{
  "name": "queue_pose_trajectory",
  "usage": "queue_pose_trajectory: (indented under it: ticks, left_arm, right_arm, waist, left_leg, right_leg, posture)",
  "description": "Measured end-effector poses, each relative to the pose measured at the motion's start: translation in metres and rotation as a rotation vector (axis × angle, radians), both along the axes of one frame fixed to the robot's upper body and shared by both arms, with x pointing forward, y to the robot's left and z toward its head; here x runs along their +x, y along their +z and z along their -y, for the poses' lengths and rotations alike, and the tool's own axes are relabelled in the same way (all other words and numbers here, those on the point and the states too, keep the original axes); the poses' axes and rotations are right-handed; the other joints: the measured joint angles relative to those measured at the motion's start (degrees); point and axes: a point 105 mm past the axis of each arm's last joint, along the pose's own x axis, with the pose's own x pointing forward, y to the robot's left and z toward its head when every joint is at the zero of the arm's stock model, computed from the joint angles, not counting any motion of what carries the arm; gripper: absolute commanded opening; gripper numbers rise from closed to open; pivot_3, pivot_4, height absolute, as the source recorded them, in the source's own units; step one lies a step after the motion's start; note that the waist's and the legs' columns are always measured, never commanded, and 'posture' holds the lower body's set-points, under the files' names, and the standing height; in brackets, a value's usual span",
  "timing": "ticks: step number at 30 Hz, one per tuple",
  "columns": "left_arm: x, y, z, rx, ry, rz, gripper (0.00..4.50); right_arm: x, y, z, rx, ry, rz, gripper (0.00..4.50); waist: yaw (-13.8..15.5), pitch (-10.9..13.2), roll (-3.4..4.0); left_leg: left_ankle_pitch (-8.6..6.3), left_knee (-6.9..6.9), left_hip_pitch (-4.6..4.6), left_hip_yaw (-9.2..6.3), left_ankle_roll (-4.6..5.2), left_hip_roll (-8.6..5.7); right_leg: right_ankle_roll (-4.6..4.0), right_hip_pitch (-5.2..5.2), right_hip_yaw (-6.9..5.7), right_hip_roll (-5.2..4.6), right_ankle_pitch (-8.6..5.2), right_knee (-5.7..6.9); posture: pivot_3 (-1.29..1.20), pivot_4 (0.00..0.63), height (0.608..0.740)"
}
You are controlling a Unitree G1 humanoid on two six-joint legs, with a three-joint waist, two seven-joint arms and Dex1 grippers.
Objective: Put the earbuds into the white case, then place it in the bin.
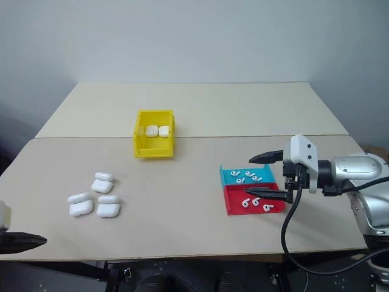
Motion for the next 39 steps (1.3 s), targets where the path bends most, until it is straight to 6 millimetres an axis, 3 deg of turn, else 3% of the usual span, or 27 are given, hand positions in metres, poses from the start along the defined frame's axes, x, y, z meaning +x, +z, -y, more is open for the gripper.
queue_pose_trajectory:
  ticks: [5, 9, 16, 26, 39]
  left_arm:
    - [0.015, -0.012, 0.000, -0.017, 0.046, -0.005, 0.02]
    - [0.025, -0.021, -0.010, 0.092, 0.060, -0.045, 0.02]
    - [0.061, -0.038, -0.012, 0.090, 0.085, 0.024, 0.02]
    - [0.077, -0.053, -0.012, 0.100, 0.057, 0.016, 0.02]
    - [0.123, -0.049, -0.035, 0.199, 0.165, 0.243, 0.02]
  right_arm:
    - [0.001, 0.000, -0.001, -0.001, -0.012, 0.012, 4.50]
    - [-0.002, -0.003, -0.004, 0.000, -0.016, 0.017, 4.50]
    - [-0.004, -0.006, -0.005, 0.008, -0.038, 0.025, 4.50]
    - [-0.006, -0.006, -0.004, 0.012, -0.064, 0.041, 4.50]
    - [-0.008, -0.006, -0.008, 0.016, -0.064, 0.058, 4.50]
  waist:
    - [0.2, 0.0, 0.00]
    - [0.2, 0.0, 0.02]
    - [0.5, 0.0, 0.02]
    - [0.6, 0.0, 0.01]
    - [1.2, 0.0, 0.01]
  left_leg:
    - [0.00, 0.00, -0.05, 0.00, 0.00, 0.00]
    - [0.00, 0.00, -0.03, 0.02, 0.00, -0.01]
    - [0.00, 0.00, -0.08, 0.01, 0.00, 0.00]
    - [0.00, 0.01, -0.07, 0.03, 0.01, 0.00]
    - [0.00, 0.02, -0.11, 0.04, 0.01, -0.02]
  right_leg:
    - [0.00, -0.04, 0.00, 0.00, 0.00, -0.01]
    - [0.00, -0.04, 0.01, 0.00, 0.01, 0.01]
    - [0.00, -0.06, 0.00, 0.01, 0.01, 0.00]
    - [0.00, -0.05, -0.01, 0.02, 0.01, 0.03]
    - [0.01, -0.05, -0.02, 0.01, 0.02, 0.03]
  posture:
    - [0.00, 0.150, 0.740]
    - [0.00, 0.150, 0.740]
    - [0.00, 0.150, 0.740]
    - [0.00, 0.150, 0.740]
    - [0.00, 0.150, 0.740]
